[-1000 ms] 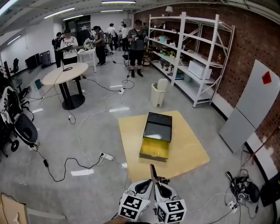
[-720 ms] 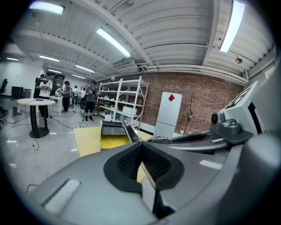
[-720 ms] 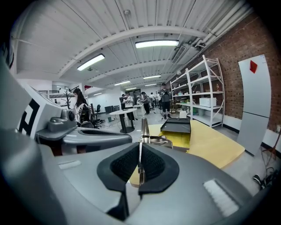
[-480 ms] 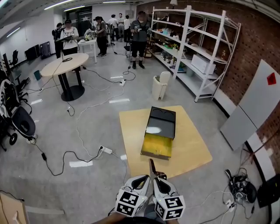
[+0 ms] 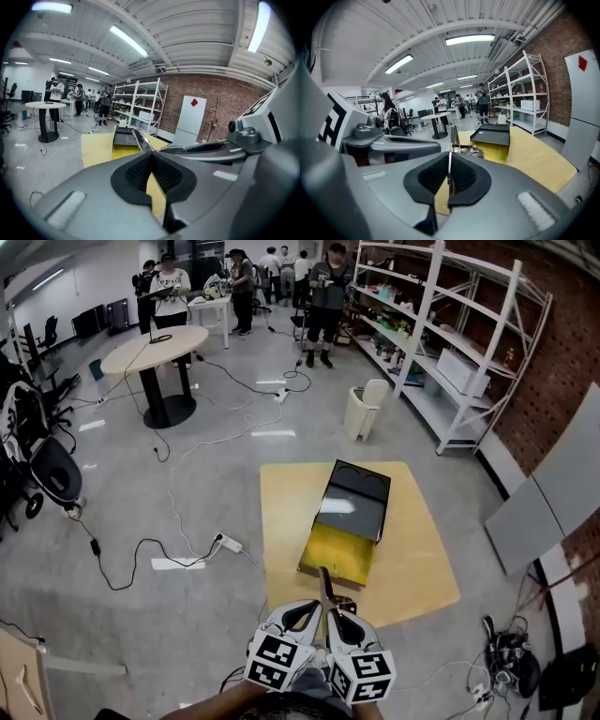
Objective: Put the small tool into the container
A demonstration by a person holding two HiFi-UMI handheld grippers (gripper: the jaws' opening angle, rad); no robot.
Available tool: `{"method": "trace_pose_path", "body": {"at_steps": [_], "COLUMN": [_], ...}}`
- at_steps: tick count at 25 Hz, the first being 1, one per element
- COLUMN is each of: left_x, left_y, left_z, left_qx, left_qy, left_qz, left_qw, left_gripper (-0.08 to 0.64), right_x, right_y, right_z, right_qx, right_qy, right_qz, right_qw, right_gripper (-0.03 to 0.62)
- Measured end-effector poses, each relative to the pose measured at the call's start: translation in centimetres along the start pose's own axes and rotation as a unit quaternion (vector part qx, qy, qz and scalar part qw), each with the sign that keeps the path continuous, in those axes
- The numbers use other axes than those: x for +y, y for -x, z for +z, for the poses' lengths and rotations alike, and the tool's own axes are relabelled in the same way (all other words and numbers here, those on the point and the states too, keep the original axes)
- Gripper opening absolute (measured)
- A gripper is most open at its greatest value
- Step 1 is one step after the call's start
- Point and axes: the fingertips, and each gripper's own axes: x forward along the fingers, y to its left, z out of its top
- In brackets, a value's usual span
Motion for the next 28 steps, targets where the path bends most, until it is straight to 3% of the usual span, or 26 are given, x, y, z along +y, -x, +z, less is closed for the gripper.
{"method": "trace_pose_path", "body": {"at_steps": [6, 15, 28], "left_x": [-1.0, 3.1, 6.6], "left_y": [-8.8, -19.2, -22.2], "left_z": [2.0, 5.5, 5.4], "left_qx": [0.0, 0.01, 0.012], "left_qy": [0.013, 0.026, 0.035], "left_qz": [0.027, 0.072, 0.136], "left_qw": [0.9995, 0.997, 0.9901], "left_gripper": [0.015, 0.015, 0.015], "right_x": [-8.6, -18.1, -22.1], "right_y": [-2.6, -10.9, -17.7], "right_z": [1.7, 5.6, 4.9], "right_qx": [0.024, 0.088, 0.159], "right_qy": [0.02, 0.069, 0.096], "right_qz": [0.03, 0.079, 0.14], "right_qw": [0.999, 0.991, 0.973], "right_gripper": [0.011, 0.012, 0.012]}}
